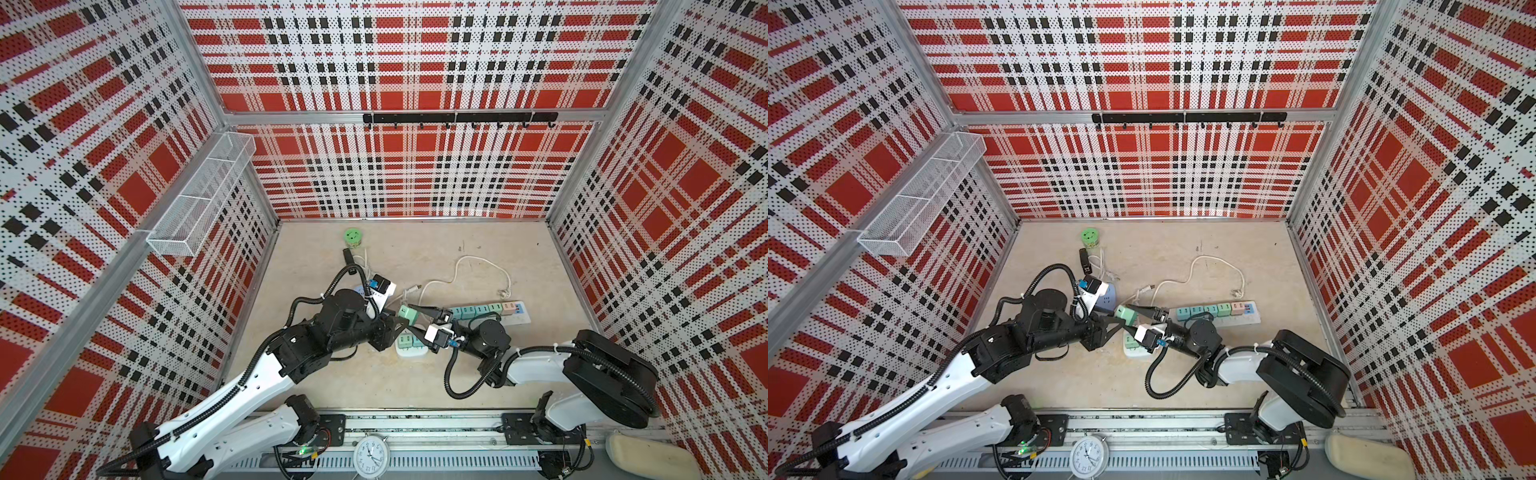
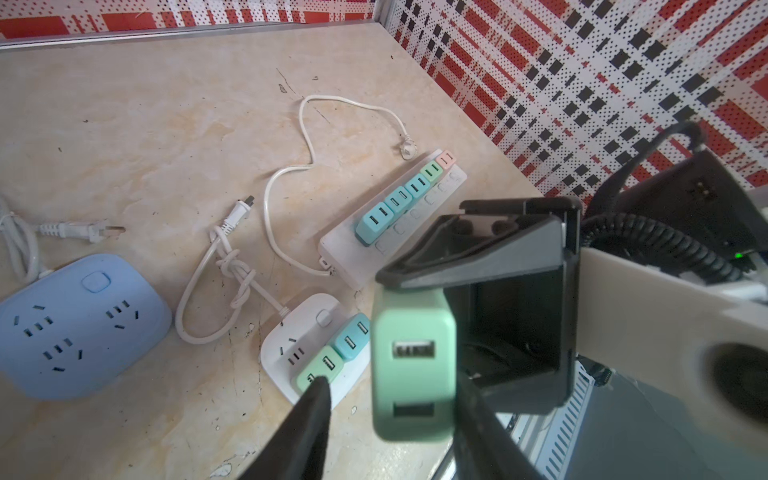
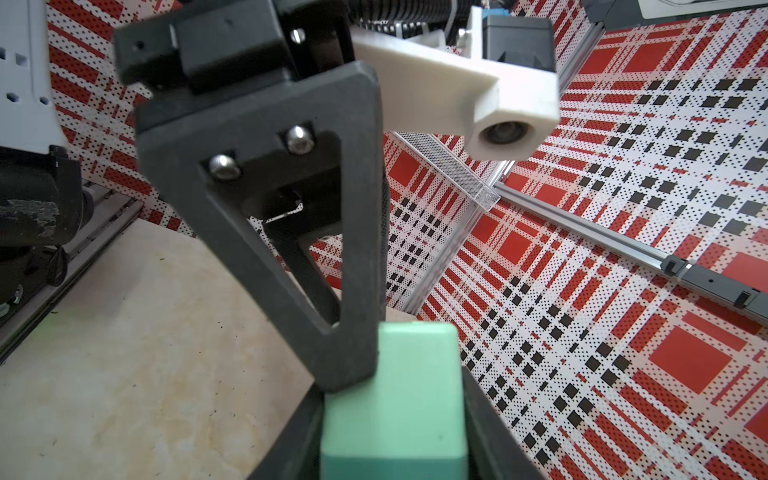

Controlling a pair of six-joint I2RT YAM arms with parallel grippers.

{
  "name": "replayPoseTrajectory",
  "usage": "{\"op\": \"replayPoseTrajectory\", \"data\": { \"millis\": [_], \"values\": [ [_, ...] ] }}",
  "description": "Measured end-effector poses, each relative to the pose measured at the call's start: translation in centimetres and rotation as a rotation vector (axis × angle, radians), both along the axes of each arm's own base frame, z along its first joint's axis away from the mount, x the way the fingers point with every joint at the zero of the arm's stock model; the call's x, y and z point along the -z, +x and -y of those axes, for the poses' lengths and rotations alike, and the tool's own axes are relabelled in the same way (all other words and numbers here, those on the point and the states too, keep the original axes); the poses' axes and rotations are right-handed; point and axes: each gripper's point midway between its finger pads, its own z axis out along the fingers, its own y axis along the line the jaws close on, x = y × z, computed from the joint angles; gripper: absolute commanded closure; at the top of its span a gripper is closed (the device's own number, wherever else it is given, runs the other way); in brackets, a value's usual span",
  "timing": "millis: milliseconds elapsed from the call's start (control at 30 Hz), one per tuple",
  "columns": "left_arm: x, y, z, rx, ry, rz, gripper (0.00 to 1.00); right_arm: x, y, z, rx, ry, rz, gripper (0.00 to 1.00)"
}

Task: Insert the plug
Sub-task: 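Close the left gripper on the mint-green charger held by the right gripper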

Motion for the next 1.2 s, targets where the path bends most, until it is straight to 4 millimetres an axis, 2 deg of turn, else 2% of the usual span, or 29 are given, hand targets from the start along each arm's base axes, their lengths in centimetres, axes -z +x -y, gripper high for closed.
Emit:
{"op": "replayPoseTrajectory", "data": {
  "millis": [233,400,667,767,1033,1067,1100,1167,1200],
  "values": [
    [0.2,-0.1,0.4,0.015,0.001,-0.008,0.59,-0.2,-0.3,-0.3,-0.006,-0.004,0.020,0.92],
    [0.4,-0.3,0.7,0.028,0.005,-0.017,0.66,0.0,-0.4,-0.4,-0.012,-0.009,0.016,0.92],
    [0.7,-0.4,1.1,0.044,0.004,-0.031,0.95,0.1,-0.1,-0.4,0.004,-0.017,0.016,0.92],
    [0.7,-0.3,1.2,0.044,0.004,-0.031,0.99,0.2,-0.1,-0.4,0.005,-0.017,0.015,0.93],
    [0.7,-0.3,1.2,0.044,0.003,-0.030,1.00,0.1,-0.1,-0.4,0.006,-0.017,0.015,0.88],
    [0.7,-0.3,1.2,0.044,0.003,-0.030,1.00,0.1,-0.1,-0.4,0.006,-0.017,0.015,0.81],
    [0.6,-0.3,1.2,0.044,0.003,-0.030,1.00,0.1,-0.1,-0.4,0.006,-0.017,0.015,0.68],
    [0.4,-0.3,1.2,0.046,0.014,-0.027,1.00,0.0,-0.1,-0.3,0.006,-0.010,0.015,0.26],
    [0.1,-0.1,1.2,0.048,0.020,-0.017,1.00,-0.2,-0.3,-0.3,0.000,-0.003,0.016,0.11]
  ]
}}
